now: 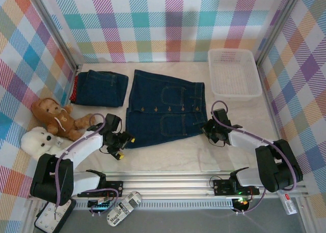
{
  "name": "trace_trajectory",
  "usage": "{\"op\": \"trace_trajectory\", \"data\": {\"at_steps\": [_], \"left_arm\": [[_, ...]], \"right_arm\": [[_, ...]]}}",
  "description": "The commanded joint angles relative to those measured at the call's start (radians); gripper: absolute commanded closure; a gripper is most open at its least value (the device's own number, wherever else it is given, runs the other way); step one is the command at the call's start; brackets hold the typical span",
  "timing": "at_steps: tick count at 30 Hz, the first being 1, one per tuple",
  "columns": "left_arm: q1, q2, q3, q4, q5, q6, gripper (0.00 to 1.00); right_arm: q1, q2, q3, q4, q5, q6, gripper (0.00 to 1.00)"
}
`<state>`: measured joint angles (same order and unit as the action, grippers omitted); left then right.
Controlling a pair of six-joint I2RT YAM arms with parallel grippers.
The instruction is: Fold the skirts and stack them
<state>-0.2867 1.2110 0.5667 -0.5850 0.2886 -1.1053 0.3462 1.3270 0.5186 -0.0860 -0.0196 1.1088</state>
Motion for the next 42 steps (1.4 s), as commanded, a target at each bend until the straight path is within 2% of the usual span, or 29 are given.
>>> {"op": "trace_trajectory", "data": {"at_steps": [1, 5, 9, 12, 15, 21, 28, 30, 35, 39, 42], "left_arm": [[-0.014, 0.009, -0.01, 0.091, 0.006, -0.035, 0.24], [-0.02, 0.036, -0.006, 0.12, -0.003, -0.016, 0.35], [-0.022, 0.063, -0.007, 0.137, 0.012, -0.017, 0.52], [-0.039, 0.066, -0.01, 0.116, 0.002, -0.025, 0.55], [-0.047, 0.074, -0.023, 0.097, -0.005, -0.024, 0.52], [-0.06, 0.136, -0.035, 0.162, 0.003, -0.024, 0.79], [-0.063, 0.141, -0.03, 0.172, -0.043, -0.013, 0.97], [-0.063, 0.147, -0.022, 0.177, -0.052, -0.011, 1.0], [-0.063, 0.114, 0.027, 0.157, -0.091, 0.011, 1.0], [-0.063, 0.022, 0.04, 0.065, -0.175, 0.054, 1.0], [-0.064, -0.054, -0.009, 0.05, -0.192, 0.067, 1.0]], "right_arm": [[-0.004, -0.018, -0.021, 0.027, -0.006, 0.006, 1.0], [-0.005, -0.019, -0.026, 0.026, -0.009, 0.007, 1.0], [-0.004, -0.019, -0.031, 0.026, -0.009, 0.009, 1.0], [-0.004, -0.019, -0.031, 0.025, -0.008, 0.012, 1.0], [-0.004, -0.021, -0.027, 0.024, -0.009, 0.009, 1.0], [-0.004, -0.035, -0.038, 0.044, -0.029, -0.008, 1.0], [-0.004, -0.091, -0.086, 0.085, -0.038, -0.03, 1.0], [-0.004, -0.101, -0.095, 0.098, -0.05, -0.042, 1.0], [-0.004, -0.1, -0.092, 0.123, -0.1, -0.087, 1.0], [-0.003, -0.097, -0.051, 0.022, -0.123, -0.13, 1.0], [-0.004, -0.103, -0.024, -0.08, -0.129, -0.127, 1.0]]}}
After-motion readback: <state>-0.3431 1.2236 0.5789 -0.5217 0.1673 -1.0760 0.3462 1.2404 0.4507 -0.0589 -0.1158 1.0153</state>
